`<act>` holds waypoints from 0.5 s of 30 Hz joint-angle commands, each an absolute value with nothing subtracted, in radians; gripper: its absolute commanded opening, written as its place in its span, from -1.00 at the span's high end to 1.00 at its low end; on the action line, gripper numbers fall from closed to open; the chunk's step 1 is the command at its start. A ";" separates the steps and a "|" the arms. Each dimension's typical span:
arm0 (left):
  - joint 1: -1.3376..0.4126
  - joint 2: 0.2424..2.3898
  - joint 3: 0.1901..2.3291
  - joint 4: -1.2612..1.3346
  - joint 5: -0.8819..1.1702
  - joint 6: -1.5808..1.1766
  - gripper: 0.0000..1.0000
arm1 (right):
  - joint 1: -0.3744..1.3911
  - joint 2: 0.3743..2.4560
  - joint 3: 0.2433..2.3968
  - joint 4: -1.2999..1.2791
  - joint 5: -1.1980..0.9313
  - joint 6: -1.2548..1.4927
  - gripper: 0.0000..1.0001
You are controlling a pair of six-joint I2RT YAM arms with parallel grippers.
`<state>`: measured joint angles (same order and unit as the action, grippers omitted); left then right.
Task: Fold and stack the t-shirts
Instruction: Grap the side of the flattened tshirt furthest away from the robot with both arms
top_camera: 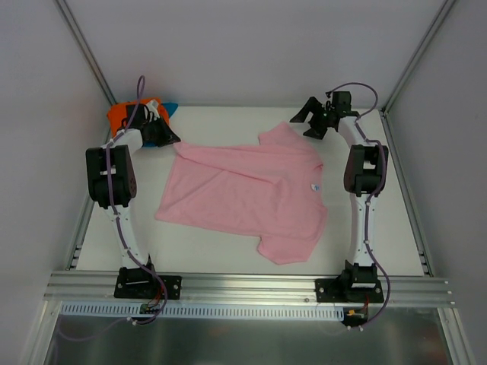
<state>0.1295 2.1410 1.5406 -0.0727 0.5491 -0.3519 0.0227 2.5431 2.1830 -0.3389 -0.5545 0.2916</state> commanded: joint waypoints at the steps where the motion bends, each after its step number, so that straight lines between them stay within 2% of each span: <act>1: 0.112 2.086 1.577 -0.084 0.560 -0.341 1.00 | 0.018 2.585 2.209 -0.333 -0.595 0.333 -0.99; 15: 0.097 2.079 1.583 -0.086 0.561 -0.327 1.00 | 0.048 2.715 2.184 -0.083 -0.856 0.569 -0.99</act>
